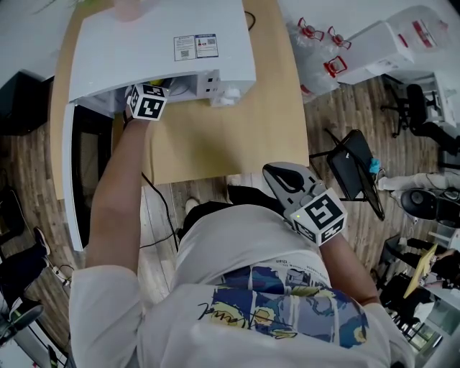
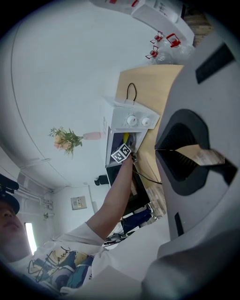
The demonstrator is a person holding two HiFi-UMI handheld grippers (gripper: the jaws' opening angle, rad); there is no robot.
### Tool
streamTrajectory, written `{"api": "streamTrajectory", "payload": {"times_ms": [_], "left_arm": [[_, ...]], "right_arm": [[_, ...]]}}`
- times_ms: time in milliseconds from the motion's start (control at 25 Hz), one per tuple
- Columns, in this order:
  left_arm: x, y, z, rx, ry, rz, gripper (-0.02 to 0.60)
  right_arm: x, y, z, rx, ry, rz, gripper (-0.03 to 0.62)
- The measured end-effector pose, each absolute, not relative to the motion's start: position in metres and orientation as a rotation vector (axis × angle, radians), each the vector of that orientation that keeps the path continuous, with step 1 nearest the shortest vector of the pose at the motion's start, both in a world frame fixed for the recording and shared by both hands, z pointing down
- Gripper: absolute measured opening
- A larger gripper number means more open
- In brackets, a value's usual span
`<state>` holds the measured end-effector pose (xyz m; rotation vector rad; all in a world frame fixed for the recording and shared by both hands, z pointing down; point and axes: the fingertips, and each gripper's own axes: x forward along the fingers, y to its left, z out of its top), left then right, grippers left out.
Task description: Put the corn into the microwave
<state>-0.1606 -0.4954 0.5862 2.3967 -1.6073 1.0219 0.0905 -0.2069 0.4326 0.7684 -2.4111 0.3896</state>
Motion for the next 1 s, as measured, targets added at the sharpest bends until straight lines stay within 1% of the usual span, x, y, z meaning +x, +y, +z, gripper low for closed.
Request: {"api": "streamTrajectory", "payload": {"times_ms": [320,1000], "left_arm": [[-0.167,-0.491,0.582,2.38,-1.616,0.994,0.354],[-0.171,-0.444,0.552,2.31,-1.67,0.855,0.365]], "right_arm": [[0.086,-0.203,0.433,0.759,-2.424,0.392,0.011],[0.069,-0.182,0.424,0.714,-2.466,0.391,0.011]]}}
